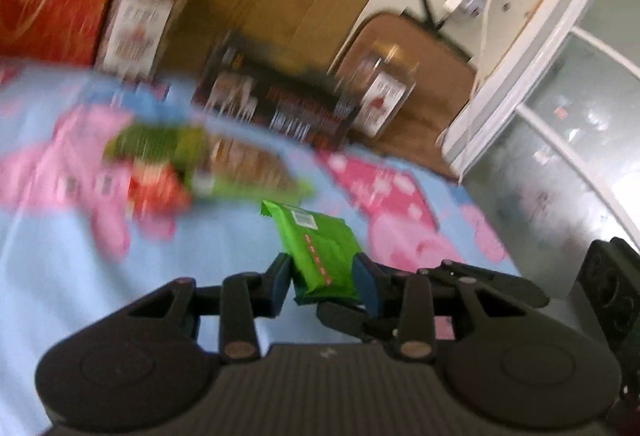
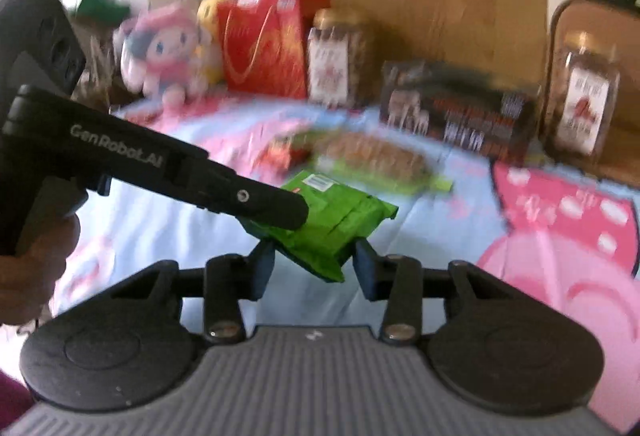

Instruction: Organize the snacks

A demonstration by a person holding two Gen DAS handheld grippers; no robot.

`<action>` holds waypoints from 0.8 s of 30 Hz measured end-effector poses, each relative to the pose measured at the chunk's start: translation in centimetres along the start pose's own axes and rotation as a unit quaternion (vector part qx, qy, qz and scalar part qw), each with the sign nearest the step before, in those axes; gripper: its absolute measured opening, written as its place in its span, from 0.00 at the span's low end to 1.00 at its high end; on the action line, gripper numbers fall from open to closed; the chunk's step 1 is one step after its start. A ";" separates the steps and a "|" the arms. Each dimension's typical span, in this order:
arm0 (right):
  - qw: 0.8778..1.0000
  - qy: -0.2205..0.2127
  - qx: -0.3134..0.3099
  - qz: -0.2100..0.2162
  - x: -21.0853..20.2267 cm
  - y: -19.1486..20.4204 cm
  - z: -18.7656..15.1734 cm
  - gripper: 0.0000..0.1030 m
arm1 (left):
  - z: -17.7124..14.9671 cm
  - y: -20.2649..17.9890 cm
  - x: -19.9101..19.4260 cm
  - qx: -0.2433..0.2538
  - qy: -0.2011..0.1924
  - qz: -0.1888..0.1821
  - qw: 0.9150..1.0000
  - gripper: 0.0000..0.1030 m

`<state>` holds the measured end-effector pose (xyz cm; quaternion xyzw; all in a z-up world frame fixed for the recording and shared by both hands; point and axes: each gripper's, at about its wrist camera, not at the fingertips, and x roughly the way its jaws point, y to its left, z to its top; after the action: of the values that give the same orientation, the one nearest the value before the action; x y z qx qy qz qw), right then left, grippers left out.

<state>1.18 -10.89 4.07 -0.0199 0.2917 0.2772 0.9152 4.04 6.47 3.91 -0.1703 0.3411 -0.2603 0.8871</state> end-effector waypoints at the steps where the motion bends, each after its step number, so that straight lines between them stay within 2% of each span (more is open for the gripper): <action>1: 1.000 -0.015 0.003 -0.003 -0.1 -0.4 0.8 0.44 | 0.9 -0.3 0.1 0.008 -0.007 -0.001 1.000 0.33; 5: 0.998 -0.063 -0.008 -0.025 0.8 -1.9 4.3 0.44 | 6.1 -1.4 1.4 0.044 -0.048 0.003 0.998 0.33; 9: 0.994 -0.102 -0.001 -0.049 3.3 -4.5 8.3 0.44 | 11.3 -1.5 4.3 0.055 -0.079 0.010 0.995 0.33; 14: 0.991 -0.107 0.002 -0.075 8.4 -7.7 11.6 0.44 | 16.3 0.1 9.8 0.041 -0.082 0.032 0.995 0.34; 18: 0.992 -0.092 0.014 -0.087 12.5 -10.0 12.2 0.44 | 18.1 2.3 13.8 0.013 -0.069 0.046 0.996 0.34; 21: 0.992 -0.081 0.012 -0.092 14.1 -10.4 12.0 0.45 | 18.5 3.7 15.9 -0.001 -0.063 0.071 0.995 0.33; 24: 0.992 -0.081 -0.012 -0.094 14.4 -9.6 11.7 0.56 | 18.3 4.6 16.6 -0.012 -0.057 0.077 0.995 0.33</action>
<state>22.03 -9.54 4.69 -0.0355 0.2099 0.1941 0.9576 28.79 2.88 6.14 -0.1686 0.3050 -0.1770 0.9205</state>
